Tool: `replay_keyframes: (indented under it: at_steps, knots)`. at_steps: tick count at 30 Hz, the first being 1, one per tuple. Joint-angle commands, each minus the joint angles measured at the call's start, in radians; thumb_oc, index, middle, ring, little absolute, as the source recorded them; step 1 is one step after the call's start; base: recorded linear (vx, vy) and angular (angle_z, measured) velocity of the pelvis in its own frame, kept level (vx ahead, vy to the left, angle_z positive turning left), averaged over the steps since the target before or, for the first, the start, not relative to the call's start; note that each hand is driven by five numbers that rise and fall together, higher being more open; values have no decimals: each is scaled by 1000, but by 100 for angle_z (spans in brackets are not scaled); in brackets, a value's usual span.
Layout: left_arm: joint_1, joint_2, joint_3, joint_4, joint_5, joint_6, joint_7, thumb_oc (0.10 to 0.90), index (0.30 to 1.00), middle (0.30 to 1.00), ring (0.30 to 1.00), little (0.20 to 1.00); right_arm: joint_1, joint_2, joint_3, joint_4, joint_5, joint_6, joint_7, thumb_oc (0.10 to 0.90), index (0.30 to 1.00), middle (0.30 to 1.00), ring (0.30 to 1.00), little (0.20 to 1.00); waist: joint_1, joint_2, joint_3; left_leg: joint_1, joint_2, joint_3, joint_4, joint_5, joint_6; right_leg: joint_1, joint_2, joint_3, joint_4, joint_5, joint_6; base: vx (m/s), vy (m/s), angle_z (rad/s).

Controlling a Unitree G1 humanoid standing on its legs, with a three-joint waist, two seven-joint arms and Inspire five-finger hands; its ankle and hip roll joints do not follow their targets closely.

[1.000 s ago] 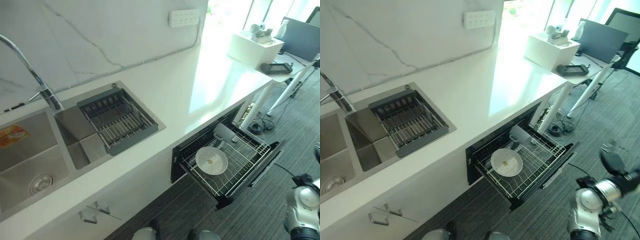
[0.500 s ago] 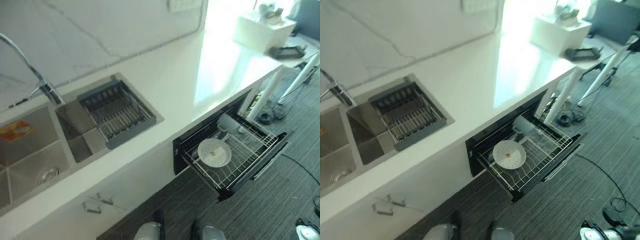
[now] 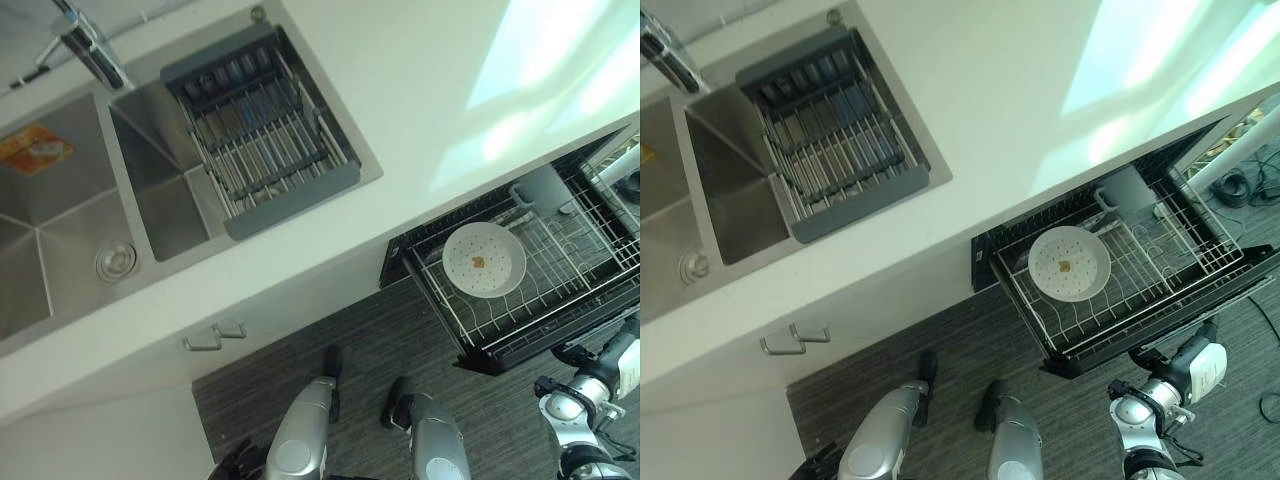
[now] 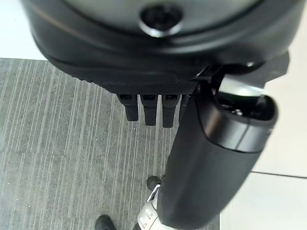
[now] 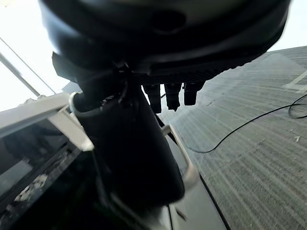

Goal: Place the dishes in the dishwasher.

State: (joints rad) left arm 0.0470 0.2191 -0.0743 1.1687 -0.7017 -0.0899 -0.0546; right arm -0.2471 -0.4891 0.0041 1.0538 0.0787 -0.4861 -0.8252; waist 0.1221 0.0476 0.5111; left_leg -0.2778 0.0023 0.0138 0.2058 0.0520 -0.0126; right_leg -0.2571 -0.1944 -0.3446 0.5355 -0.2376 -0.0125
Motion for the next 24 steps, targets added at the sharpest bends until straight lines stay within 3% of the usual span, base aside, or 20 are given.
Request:
replay_keyframes:
  at_steps: [1, 8, 14, 19, 21, 23, 24]
  knots:
    - [35, 18, -17, 17, 6, -32, 3, 800, 900, 900, 900, 900, -102, -79, 58, -65, -69, -91, 7, 800, 900, 900, 900, 900, 42, 19, -53, 50, 35, -36, 102, -179, 2, 51, 18, 56, -12, -43, 19, 15, 0, 7]
    - [39, 18, -30, 17, 35, -39, -9, 800, 900, 900, 900, 900, -189, -99, 106, -98, -46, -129, -4, 800, 900, 900, 900, 900, 83, 36, -47, 34, 33, -55, 94, -161, -4, 39, 7, 31, 12, -54, 18, 13, 22, 20]
    - [49, 36, -20, 16, 72, -40, -32, 800, 900, 900, 900, 900, -345, -168, 123, -145, -46, -160, 32, 800, 900, 900, 900, 900, 139, 44, -48, 25, 28, -93, 94, -171, -12, 43, -2, 11, 35, -91, 32, 45, 14, 15]
    - [48, 49, -12, 18, 103, -44, -48, 800, 900, 900, 900, 900, -493, -221, 165, -143, -37, -118, 80, 800, 900, 900, 900, 900, 185, 52, -54, 14, 24, -123, 94, -167, -15, 51, -8, -18, 38, -100, 33, 9, 27, 12]
    - [48, 59, -9, 19, 113, -43, -61, 800, 900, 900, 900, 900, -563, -249, 191, -131, -95, -108, 74, 800, 900, 900, 900, 900, 207, 56, -55, 8, 19, -136, 94, -165, -16, 55, -14, -34, 41, -105, 34, 11, 22, 28]
    - [49, 74, -4, 18, 126, -45, -81, 800, 900, 900, 900, 900, -661, -292, 261, -107, -166, -53, 80, 800, 900, 900, 900, 900, 240, 64, -59, -4, 14, -155, 94, -157, -21, 61, -21, -58, 47, -110, 36, 28, 27, 34]
    - [51, 83, -4, 14, 137, -60, -89, 800, 900, 900, 900, 900, -736, -315, 314, -82, -138, -17, 85, 800, 900, 900, 900, 900, 264, 70, -62, -15, 11, -167, 94, -151, -25, 66, -28, -77, 50, -115, 37, 23, 49, 30]
